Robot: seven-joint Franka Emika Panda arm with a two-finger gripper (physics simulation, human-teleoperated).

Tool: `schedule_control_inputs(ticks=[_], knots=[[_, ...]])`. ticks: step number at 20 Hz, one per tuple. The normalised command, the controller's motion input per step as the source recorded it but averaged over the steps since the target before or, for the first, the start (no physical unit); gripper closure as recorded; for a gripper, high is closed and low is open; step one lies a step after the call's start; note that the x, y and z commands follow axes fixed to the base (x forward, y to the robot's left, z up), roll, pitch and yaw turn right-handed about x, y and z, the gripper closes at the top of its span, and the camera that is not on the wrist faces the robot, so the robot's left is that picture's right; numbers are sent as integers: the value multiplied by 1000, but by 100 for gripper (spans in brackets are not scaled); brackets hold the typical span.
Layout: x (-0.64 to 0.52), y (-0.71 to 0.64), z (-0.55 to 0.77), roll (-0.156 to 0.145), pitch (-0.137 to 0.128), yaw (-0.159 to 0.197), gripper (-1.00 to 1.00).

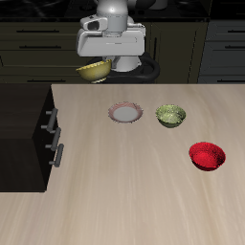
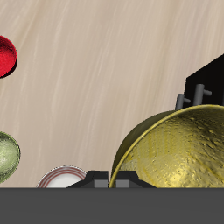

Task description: Place the yellow bowl on top of the wooden cabinet

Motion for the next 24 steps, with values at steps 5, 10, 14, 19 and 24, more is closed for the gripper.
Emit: schedule_control_inputs(ticks=[5, 10, 14, 19, 24], knots=[[-12, -268, -23, -9, 5, -1, 100], [-54, -139, 18, -7, -3, 0, 100], [-61, -361, 19, -11, 5, -17, 100], [-63, -131, 47, -4, -9, -3, 100], [-162, -477, 140, -49, -25, 17, 100]])
